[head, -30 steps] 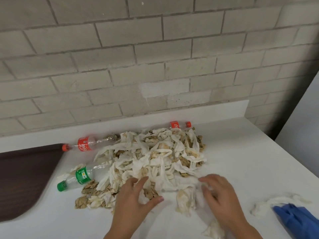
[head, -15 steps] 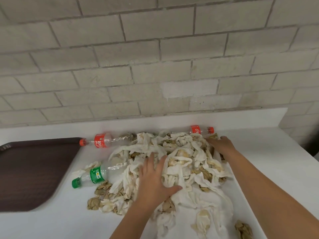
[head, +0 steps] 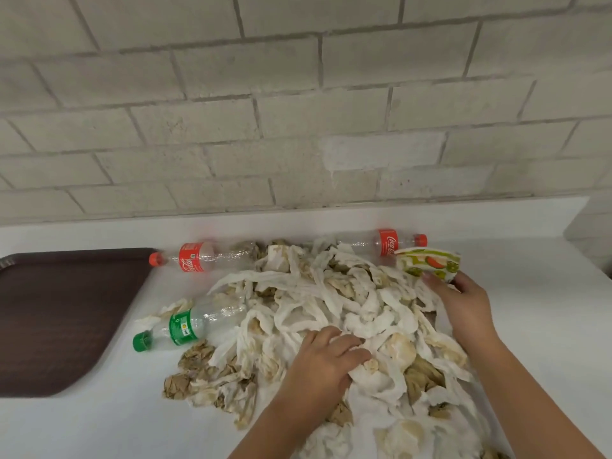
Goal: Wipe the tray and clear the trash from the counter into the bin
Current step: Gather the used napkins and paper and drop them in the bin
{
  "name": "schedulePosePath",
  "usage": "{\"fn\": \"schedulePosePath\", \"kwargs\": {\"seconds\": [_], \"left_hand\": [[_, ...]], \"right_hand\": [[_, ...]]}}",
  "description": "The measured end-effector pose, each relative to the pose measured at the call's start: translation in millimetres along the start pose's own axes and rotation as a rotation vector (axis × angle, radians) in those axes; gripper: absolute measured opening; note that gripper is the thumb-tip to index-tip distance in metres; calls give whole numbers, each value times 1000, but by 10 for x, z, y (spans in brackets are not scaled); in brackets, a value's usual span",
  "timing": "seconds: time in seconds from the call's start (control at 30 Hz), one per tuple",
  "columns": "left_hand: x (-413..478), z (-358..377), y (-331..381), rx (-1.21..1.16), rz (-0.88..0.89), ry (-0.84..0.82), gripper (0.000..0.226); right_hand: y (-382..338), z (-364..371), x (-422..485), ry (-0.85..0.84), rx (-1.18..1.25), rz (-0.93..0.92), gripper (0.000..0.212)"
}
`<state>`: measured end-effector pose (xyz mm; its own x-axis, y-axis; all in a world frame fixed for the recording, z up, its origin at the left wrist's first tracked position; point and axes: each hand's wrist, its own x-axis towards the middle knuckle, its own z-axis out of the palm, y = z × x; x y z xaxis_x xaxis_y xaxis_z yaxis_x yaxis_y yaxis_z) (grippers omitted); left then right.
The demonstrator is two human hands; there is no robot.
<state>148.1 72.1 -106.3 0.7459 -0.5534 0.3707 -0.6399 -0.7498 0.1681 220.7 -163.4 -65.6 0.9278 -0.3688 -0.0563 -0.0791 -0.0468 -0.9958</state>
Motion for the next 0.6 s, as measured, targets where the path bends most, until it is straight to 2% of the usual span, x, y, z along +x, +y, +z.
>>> {"fn": "schedulePosePath", "kwargs": {"seconds": [0.13,0.23,0.43,0.5,0.6], "left_hand": [[-1,-19,-26,-110,-169,-102,45],[5,-55,-58,-142,-252,-262,57],[3,-130,-137,-223,-229,-278,67],[15,-165,-128,-292,-198,-215,62],[105,-230,-156,-229,-240,154,39]], "right_hand": [[-21,3,-111,99,117,-20,10],[-53,-1,-130,132,153,-26,9],[-161,-27,-146,65,85,-104,7],[-189,-24,-165,77,122,-98,15],[-223,-11,-212,90,171,-105,18]]}}
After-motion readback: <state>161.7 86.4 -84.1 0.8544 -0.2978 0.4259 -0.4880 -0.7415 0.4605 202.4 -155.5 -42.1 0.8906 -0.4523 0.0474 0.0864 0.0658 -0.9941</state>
